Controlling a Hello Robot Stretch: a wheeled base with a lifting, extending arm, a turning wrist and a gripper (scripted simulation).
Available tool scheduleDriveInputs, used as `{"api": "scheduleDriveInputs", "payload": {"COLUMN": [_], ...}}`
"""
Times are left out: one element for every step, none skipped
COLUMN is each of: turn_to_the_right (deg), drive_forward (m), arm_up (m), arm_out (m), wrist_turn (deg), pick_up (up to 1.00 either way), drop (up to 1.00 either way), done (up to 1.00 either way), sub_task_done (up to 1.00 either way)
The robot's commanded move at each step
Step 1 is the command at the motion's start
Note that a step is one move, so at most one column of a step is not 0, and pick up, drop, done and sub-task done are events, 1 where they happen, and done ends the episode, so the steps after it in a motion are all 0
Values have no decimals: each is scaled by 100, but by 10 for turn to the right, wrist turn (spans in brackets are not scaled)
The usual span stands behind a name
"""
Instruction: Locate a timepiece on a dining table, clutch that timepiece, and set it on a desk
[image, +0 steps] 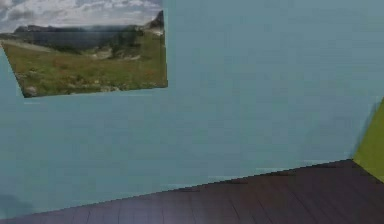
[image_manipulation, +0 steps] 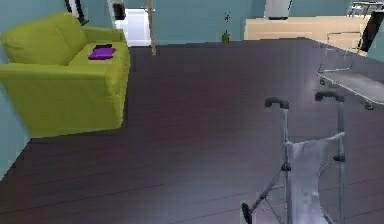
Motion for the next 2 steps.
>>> {"api": "scheduleDriveInputs", "payload": {"turn_to_the_right": [450, 270], "drive_forward": [0, 0], "arm_up": [0, 0], "arm_out": [0, 0], "wrist_turn": [0, 0], "pick_up": [0, 0], "drop": [0, 0], "done": [0, 0], "sub_task_done": [0, 0]}}
